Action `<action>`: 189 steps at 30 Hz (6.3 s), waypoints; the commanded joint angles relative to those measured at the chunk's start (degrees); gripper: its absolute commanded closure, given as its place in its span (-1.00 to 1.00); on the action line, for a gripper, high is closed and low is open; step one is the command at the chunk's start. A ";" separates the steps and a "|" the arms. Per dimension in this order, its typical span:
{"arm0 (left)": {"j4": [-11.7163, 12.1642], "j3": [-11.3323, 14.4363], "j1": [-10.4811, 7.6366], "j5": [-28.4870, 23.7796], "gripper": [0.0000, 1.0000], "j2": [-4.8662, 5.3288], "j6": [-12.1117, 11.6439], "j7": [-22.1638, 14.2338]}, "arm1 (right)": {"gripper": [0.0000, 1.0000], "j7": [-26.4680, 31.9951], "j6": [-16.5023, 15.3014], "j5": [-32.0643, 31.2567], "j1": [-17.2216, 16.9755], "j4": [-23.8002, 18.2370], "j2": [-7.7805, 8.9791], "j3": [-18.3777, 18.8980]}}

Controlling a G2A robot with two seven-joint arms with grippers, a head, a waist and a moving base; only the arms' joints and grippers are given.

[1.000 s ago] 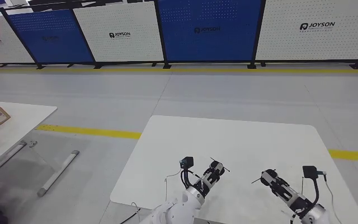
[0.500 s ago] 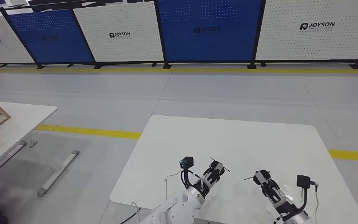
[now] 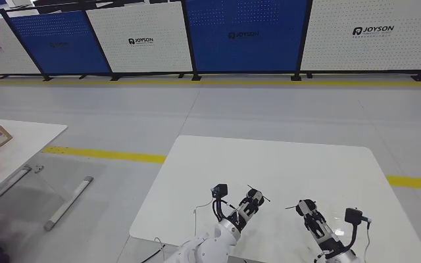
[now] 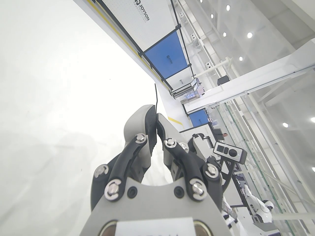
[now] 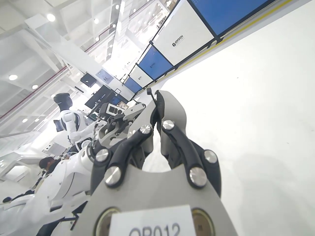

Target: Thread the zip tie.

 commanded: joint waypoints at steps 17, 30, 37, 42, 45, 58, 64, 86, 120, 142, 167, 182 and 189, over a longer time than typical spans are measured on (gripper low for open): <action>0.00 0.00 0.00 0.00 1.00 0.00 0.00 0.00 | 1.00 -10.68 -0.61 -2.83 2.65 4.67 -3.46 -6.85; 0.00 0.00 0.00 0.00 1.00 0.00 0.00 0.00 | 1.00 -12.57 1.60 -3.93 3.83 5.86 -4.59 -8.75; 0.00 0.00 0.00 0.00 1.00 0.00 0.00 0.00 | 1.00 -11.24 -0.54 1.28 5.29 7.14 -5.66 -8.19; 0.36 0.10 0.23 0.06 1.00 -0.29 1.57 1.61 | 1.00 -11.69 -0.53 2.08 5.78 7.80 -6.04 -8.25; 0.75 0.20 -0.06 -1.64 1.00 -0.68 2.41 2.50 | 1.00 -11.69 -0.53 2.08 5.78 7.80 -6.04 -8.25; 0.85 0.81 -0.46 -3.54 1.00 -1.13 1.57 1.91 | 1.00 -11.69 -0.53 2.08 5.78 7.80 -6.04 -8.25; -0.28 0.81 0.86 -0.30 1.00 -1.29 0.61 6.15 | 1.00 -11.69 -0.53 2.08 5.78 7.80 -6.04 -8.25; -0.28 0.81 0.86 -0.30 1.00 -1.29 0.61 6.15 | 1.00 -6.96 -0.82 3.63 6.70 8.10 -7.18 -8.09; -0.80 1.84 0.39 -0.03 1.00 -2.55 5.83 11.80 | 1.00 -6.21 4.99 1.52 11.20 10.04 -10.46 -10.37; -0.80 1.84 0.39 -0.03 1.00 -2.55 5.83 11.80 | 1.00 -5.46 4.78 0.67 9.75 9.65 -11.47 -8.55; -0.80 1.84 0.39 -0.03 1.00 -2.55 5.83 11.80 | 1.00 -3.06 5.94 -0.84 10.23 10.77 -13.79 -8.53; -0.80 1.84 0.39 -0.03 1.00 -2.55 5.83 11.80 | 1.00 -3.39 3.05 6.04 11.73 14.59 -15.92 -9.37; -0.80 1.84 0.39 -0.03 1.00 -2.55 5.83 11.80 | 1.00 -2.76 3.68 5.10 11.87 14.74 -16.09 -9.59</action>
